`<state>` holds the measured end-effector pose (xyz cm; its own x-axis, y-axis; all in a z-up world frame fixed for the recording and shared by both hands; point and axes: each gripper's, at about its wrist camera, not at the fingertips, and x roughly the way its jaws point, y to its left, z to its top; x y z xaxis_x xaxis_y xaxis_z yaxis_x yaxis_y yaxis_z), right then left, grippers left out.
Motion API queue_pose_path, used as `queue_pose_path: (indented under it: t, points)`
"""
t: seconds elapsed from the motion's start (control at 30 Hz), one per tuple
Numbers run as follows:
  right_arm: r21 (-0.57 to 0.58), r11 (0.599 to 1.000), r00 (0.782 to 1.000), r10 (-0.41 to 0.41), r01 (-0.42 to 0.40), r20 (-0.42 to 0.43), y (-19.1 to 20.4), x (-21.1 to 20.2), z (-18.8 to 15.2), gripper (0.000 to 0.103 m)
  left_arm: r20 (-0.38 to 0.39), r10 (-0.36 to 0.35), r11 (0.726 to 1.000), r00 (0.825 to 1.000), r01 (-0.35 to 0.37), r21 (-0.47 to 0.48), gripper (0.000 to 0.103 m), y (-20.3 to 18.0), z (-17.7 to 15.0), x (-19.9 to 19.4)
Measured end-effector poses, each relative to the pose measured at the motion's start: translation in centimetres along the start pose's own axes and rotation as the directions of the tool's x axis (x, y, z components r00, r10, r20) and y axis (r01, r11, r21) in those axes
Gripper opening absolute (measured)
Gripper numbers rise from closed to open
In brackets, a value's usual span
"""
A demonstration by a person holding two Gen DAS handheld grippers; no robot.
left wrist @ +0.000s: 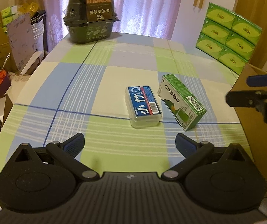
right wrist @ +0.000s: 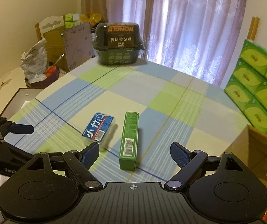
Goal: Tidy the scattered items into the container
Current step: 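Move both tools back from the cardboard box toward the table items, then grasp the green rectangular box with the right tool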
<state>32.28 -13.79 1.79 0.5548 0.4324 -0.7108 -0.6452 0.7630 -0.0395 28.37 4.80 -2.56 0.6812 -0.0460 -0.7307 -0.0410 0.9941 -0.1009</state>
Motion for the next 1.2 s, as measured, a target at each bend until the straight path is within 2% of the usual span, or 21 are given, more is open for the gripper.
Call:
queue_pose_path:
  t: [0.1, 0.13, 0.17, 0.2, 0.37, 0.47, 0.67, 0.8, 0.83, 0.87, 0.93, 0.97, 1.13, 1.2]
  points:
    - [-0.007, 1.0, 1.0, 0.012, -0.012, -0.009, 0.0, 1.5, 0.3, 0.088, 0.002, -0.007, 1.0, 1.0, 0.007, 0.016, 0.101, -0.2, 0.2, 1.0]
    - [-0.009, 1.0, 1.0, 0.017, -0.017, -0.011, -0.1, 2.0, 0.4, 0.084, 0.003, -0.013, 1.0, 1.0, 0.013, 0.018, 0.101, -0.2, 0.2, 1.3]
    - [-0.009, 1.0, 0.999, 0.028, -0.028, -0.016, -0.2, 2.6, 0.6, 0.072, 0.005, -0.02, 1.0, 1.0, 0.02, 0.021, 0.101, -0.3, 0.2, 1.6]
    - [-0.004, 0.999, 0.999, 0.037, -0.037, -0.026, -0.3, 3.1, 0.7, 0.07, 0.007, -0.027, 0.999, 1.0, 0.027, 0.023, 0.101, -0.3, 0.3, 1.9]
    - [0.026, 0.998, 0.997, 0.056, -0.055, -0.051, -1.0, 5.4, 1.2, 0.07, 0.015, -0.054, 0.998, 0.998, 0.053, 0.042, 0.1, -0.6, 0.7, 3.5]
    - [0.022, 0.997, 0.994, 0.074, -0.073, -0.075, -1.1, 6.6, 1.5, 0.055, 0.018, -0.053, 0.998, 0.998, 0.052, 0.047, 0.099, -0.7, 1.0, 4.6]
    - [0.019, 0.997, 0.991, 0.078, -0.076, -0.112, -1.1, 8.9, 1.7, 0.055, 0.018, -0.055, 0.998, 0.998, 0.054, 0.044, 0.097, -0.9, 1.2, 6.2]
    - [0.064, 0.995, 0.988, 0.086, -0.079, -0.131, -1.6, 10.2, 1.5, 0.055, 0.017, -0.062, 0.997, 0.998, 0.061, 0.047, 0.094, -1.2, 1.3, 7.0]
    - [0.072, 0.994, 0.987, 0.088, -0.078, -0.137, -1.6, 10.3, 1.4, 0.053, 0.016, -0.059, 0.997, 0.998, 0.058, 0.049, 0.093, -1.2, 1.4, 7.2]
    - [0.073, 0.994, 0.986, 0.086, -0.077, -0.143, -1.7, 10.5, 1.2, 0.039, 0.016, -0.056, 0.997, 0.998, 0.055, 0.049, 0.092, -1.2, 1.4, 7.5]
    - [0.071, 0.995, 0.986, 0.075, -0.065, -0.149, -1.9, 10.8, 1.1, 0.038, 0.015, -0.056, 0.998, 0.998, 0.055, 0.044, 0.092, -1.2, 1.5, 7.9]
    - [0.077, 0.995, 0.986, 0.072, -0.061, -0.148, -2.1, 10.8, 1.0, 0.033, 0.015, -0.057, 0.998, 0.998, 0.056, 0.041, 0.091, -1.3, 1.6, 8.2]
    - [0.068, 0.998, 0.987, 0.023, -0.012, -0.156, -2.6, 10.3, 0.8, 0.032, 0.017, -0.056, 0.998, 0.998, 0.055, 0.043, 0.085, -1.6, 2.0, 9.3]
    - [0.065, 0.998, 0.987, 0.008, 0.002, -0.158, -2.9, 10.1, 0.5, 0.032, 0.018, -0.047, 0.998, 0.999, 0.046, 0.045, 0.078, -1.6, 2.3, 9.8]
